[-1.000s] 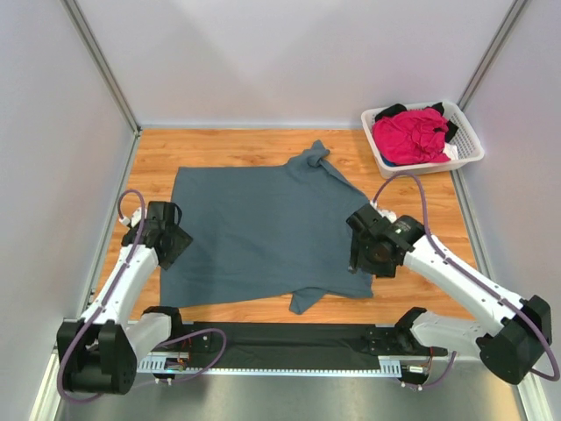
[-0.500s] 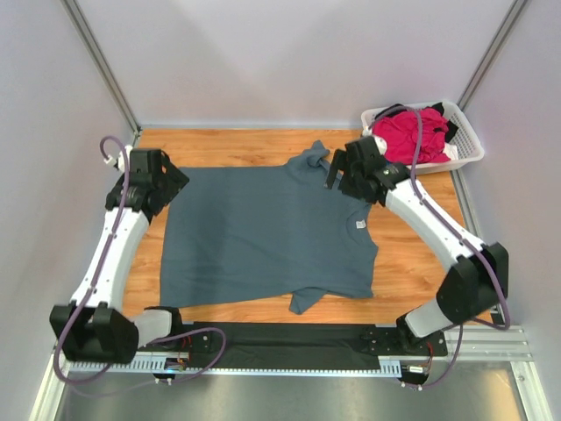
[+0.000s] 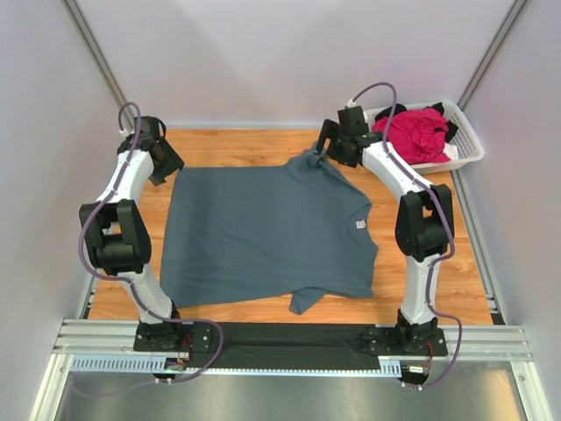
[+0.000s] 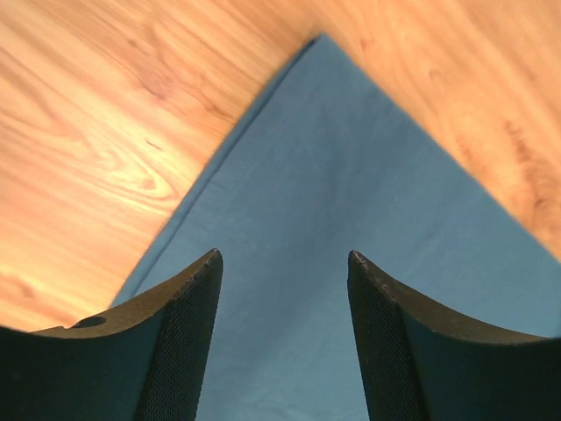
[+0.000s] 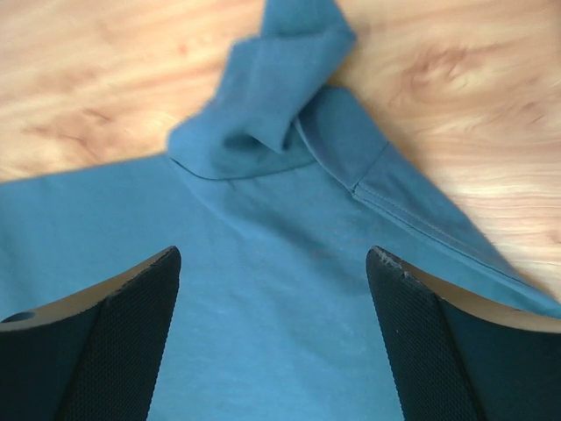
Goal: Fold and stack the t-shirts
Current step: Flatten the tshirt out
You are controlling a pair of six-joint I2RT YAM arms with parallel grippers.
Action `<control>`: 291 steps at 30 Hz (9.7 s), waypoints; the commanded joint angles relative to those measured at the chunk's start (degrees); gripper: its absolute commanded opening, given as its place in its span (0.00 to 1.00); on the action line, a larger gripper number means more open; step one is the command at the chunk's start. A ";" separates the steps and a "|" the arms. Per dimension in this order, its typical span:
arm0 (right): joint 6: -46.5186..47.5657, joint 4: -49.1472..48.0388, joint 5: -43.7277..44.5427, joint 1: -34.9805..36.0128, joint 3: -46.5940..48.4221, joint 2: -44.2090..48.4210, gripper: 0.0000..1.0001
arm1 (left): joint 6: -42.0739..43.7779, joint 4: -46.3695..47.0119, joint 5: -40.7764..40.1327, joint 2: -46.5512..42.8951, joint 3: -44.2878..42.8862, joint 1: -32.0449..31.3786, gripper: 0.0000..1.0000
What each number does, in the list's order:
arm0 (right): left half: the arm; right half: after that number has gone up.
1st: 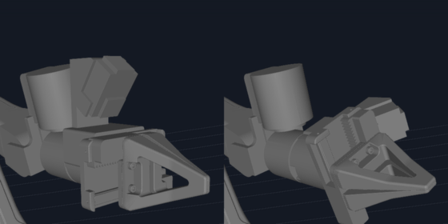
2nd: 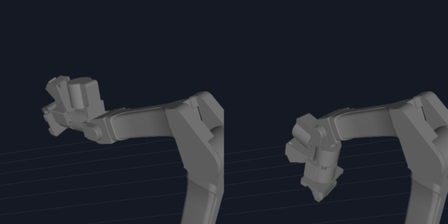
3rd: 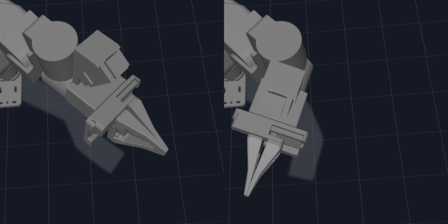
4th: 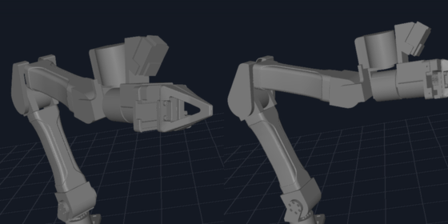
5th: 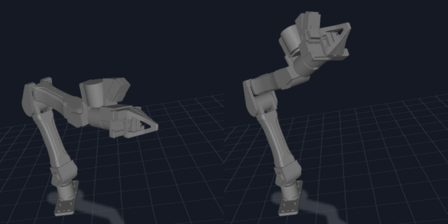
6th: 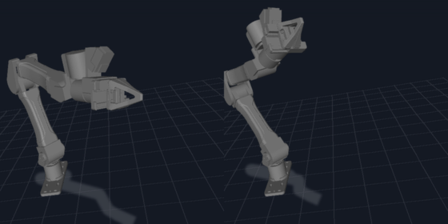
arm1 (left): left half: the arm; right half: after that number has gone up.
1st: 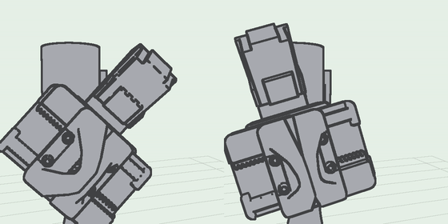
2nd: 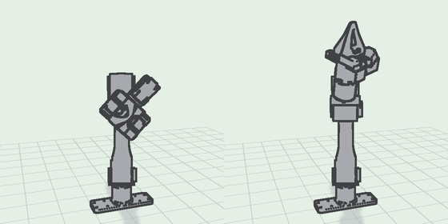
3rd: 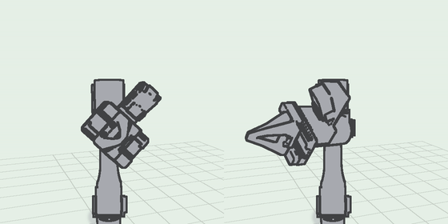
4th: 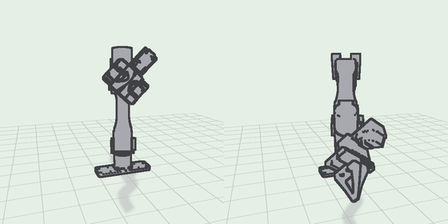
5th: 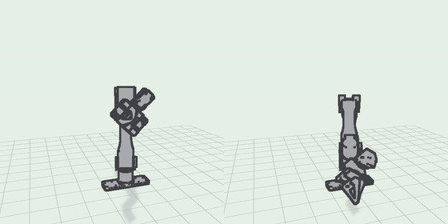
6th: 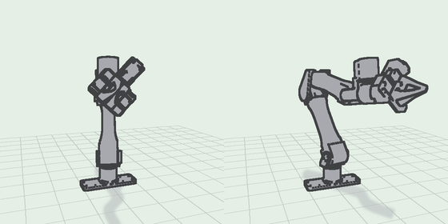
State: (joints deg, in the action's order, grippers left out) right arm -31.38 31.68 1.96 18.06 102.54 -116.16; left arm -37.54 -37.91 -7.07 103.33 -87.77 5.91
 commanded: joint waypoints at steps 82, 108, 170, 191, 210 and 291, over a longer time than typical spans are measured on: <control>-14.85 10.50 6.66 -2.16 -10.61 -3.64 0.40 | 5.99 -6.65 -0.57 -20.45 17.01 -5.65 0.47; -1.59 21.40 14.05 8.74 25.40 -18.65 0.43 | 5.72 -4.36 0.66 -17.46 17.37 -5.74 0.46; 17.75 1.55 -7.31 -3.83 -9.99 0.59 0.34 | 6.78 19.37 15.16 35.10 -32.11 -39.05 0.71; 17.84 1.02 -10.48 -3.65 -6.83 -0.91 0.34 | 8.09 16.91 14.10 32.12 -34.84 -38.87 0.00; 19.07 1.98 -9.17 -2.95 -2.61 -9.26 0.36 | 9.68 17.87 17.97 28.68 -30.10 -38.08 0.00; 8.52 1.97 3.05 -5.94 32.28 -33.17 0.48 | 2.91 -7.00 -8.93 -11.04 12.88 -6.26 0.87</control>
State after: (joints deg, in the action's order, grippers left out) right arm -22.74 33.56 5.28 11.92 132.09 -147.94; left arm -35.62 -45.52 -16.19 95.09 -75.35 -0.93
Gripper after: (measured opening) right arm 0.491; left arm 0.870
